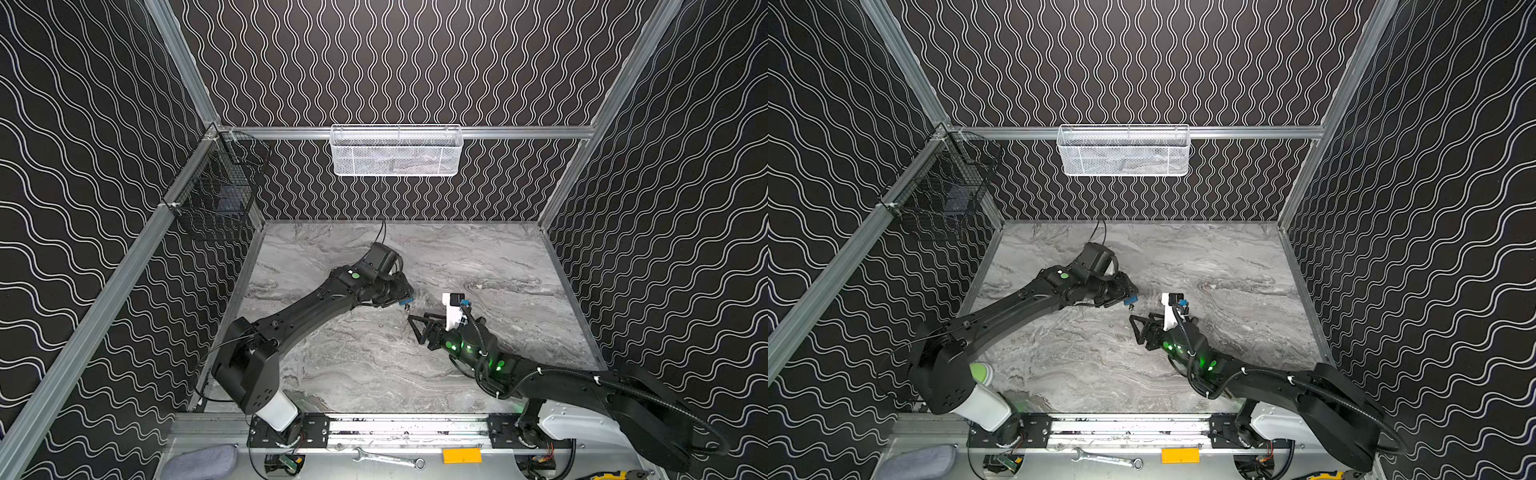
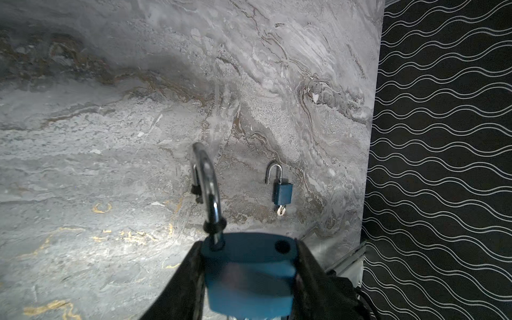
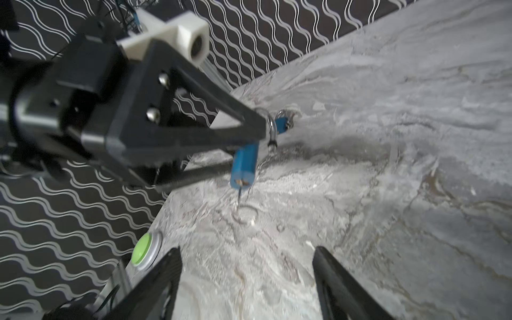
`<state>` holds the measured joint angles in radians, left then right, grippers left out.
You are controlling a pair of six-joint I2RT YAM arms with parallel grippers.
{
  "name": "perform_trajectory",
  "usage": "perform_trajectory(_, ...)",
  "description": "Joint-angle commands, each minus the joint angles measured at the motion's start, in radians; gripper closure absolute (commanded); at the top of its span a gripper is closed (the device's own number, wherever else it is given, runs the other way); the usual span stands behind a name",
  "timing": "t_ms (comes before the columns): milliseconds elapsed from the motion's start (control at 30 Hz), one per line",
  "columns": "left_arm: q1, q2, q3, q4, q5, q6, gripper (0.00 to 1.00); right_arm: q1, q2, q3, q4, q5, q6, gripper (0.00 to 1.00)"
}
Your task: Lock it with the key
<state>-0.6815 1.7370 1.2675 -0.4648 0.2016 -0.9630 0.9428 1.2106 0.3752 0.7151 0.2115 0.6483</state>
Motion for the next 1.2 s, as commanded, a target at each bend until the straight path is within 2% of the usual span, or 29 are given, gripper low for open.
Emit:
perform_trajectory(0,0.006,-0.025,-0.034,0.115,0.042,-0.056,0.67,0.007,0.04,0.045,0.086,0.099,-0.025,0.27)
perform_trajectory(167,0.01,-0.086,-0.096,0.164,0.024,-0.111,0.66,0.006,0.112,0.086,0.125,0.135,-0.033,0.37)
perform_trajectory(567,0.022,-0.126,-0.145,0.203,0.037,-0.137,0.67,0.006,0.208,0.145,0.175,0.08,-0.027,0.49)
perform_trajectory(1167,0.023,-0.146,-0.164,0.214,0.042,-0.136,0.68,0.006,0.248,0.149,0.213,0.051,-0.014,0.61)
